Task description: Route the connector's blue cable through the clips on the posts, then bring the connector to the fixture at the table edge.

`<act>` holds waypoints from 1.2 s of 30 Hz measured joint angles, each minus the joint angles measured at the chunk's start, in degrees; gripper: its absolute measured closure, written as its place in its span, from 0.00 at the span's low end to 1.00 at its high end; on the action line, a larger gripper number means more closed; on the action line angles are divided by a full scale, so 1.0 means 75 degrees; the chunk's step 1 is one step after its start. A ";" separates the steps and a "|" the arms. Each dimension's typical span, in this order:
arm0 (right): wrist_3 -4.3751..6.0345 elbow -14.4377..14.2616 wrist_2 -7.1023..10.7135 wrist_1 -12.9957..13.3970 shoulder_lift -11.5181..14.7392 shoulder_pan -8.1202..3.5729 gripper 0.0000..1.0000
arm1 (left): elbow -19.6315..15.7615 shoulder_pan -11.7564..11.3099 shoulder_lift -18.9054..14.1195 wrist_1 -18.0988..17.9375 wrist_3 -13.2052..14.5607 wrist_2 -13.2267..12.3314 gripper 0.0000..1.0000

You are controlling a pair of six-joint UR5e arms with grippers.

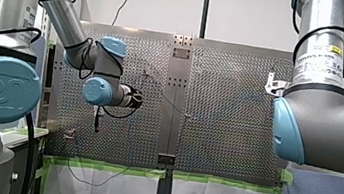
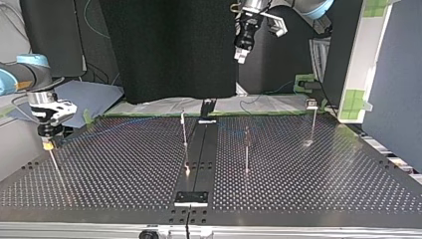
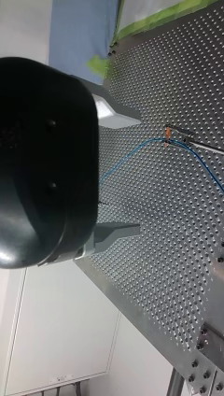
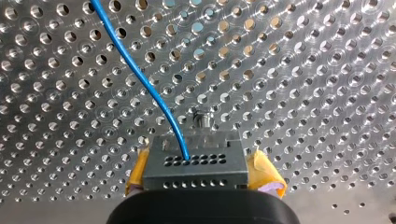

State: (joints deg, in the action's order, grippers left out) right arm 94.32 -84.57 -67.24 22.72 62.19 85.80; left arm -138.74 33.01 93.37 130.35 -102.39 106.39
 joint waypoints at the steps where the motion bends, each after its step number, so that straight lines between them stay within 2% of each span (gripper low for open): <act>1: 0.0000 0.0005 -0.0001 -0.0010 0.0000 0.0001 0.38 | 0.0000 -0.0001 0.0000 -0.0002 0.0000 0.0000 0.01; 8: 0.0009 0.0019 0.0000 -0.0053 0.0000 -0.0004 0.38 | 0.0000 -0.0002 -0.0001 -0.0003 0.0004 0.0000 0.01; 15: 0.0107 0.0017 -0.0002 -0.0021 -0.0001 -0.0028 0.38 | 0.0000 -0.0002 -0.0001 0.0005 0.0005 0.0000 0.01; 25: 0.0117 0.0019 -0.0003 -0.0016 -0.0001 -0.0007 0.38 | 0.0000 0.0002 -0.0001 0.0012 0.0002 -0.0001 0.01; 26: 0.0117 0.0019 -0.0003 -0.0016 -0.0001 -0.0006 0.35 | 0.0000 0.0003 -0.0001 0.0012 0.0003 -0.0001 0.01; 28: 0.0117 0.0019 -0.0003 -0.0016 0.0000 -0.0003 0.35 | -0.0001 0.0004 -0.0001 0.0012 0.0003 -0.0002 0.01; 30: 0.0117 0.0019 -0.0002 -0.0016 0.0001 -0.0003 0.27 | -0.0001 0.0005 -0.0001 0.0012 0.0002 -0.0002 0.01; 36: 0.0119 0.0019 -0.0018 -0.0021 0.0002 0.0000 0.17 | -0.0001 0.0005 0.0000 0.0014 0.0000 -0.0002 0.01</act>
State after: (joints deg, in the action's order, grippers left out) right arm 95.22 -84.43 -67.37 22.56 62.21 85.80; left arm -138.75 33.05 93.37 130.45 -102.39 106.37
